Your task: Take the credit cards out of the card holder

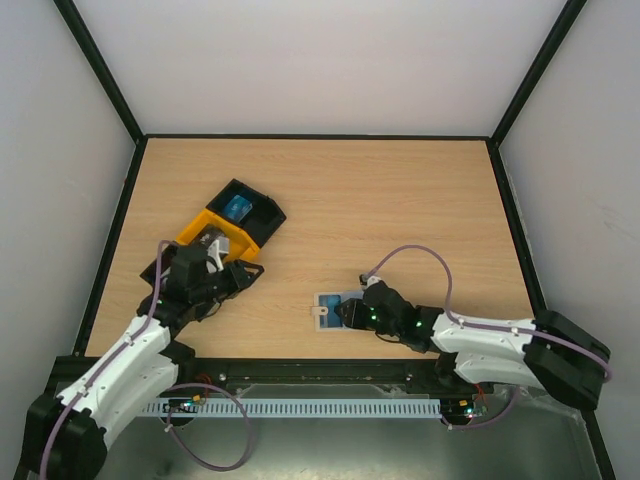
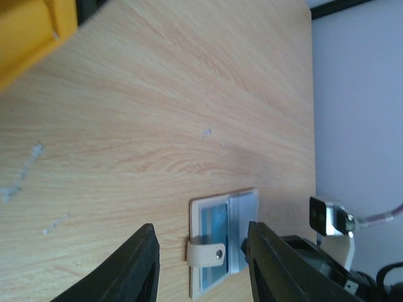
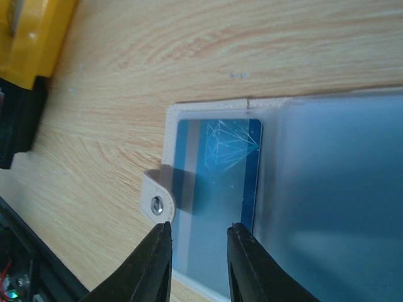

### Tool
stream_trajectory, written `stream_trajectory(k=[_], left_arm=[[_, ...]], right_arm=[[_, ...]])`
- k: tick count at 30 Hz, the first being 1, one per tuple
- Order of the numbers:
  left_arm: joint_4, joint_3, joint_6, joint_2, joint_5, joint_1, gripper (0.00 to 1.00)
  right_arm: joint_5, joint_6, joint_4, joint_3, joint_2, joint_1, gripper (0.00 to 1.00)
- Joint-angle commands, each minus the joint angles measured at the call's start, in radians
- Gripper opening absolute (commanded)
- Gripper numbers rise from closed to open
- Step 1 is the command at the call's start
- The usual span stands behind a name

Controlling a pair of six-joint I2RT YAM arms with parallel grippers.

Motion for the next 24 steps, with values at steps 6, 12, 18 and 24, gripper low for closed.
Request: stream_trajectory(k=[6, 12, 18, 24], left_arm=[[0.314, -0.084, -0.161, 0.127, -0.111, -0.246, 0.3], [0.434, -0.035, -0.168, 0.298, -0.14, -0.382, 0.24], [0.592, 0.027, -0.185, 0.495, -0.091, -0.459, 0.25], [0.625, 0.139, -0.186, 0.699, -0.046, -0.518, 0.27]], right_arm=[[-0.011, -0.014, 0.063, 0.064, 0.172, -0.005, 0.22], [0.027, -0.012, 0.02, 0.06, 0.175, -0.005, 0.21], [0.095, -0.004, -0.044, 0.061, 0.147, -0.005, 0.21], [0.057, 0.015, 0.039, 0.006, 0.13, -0.005, 0.21]])
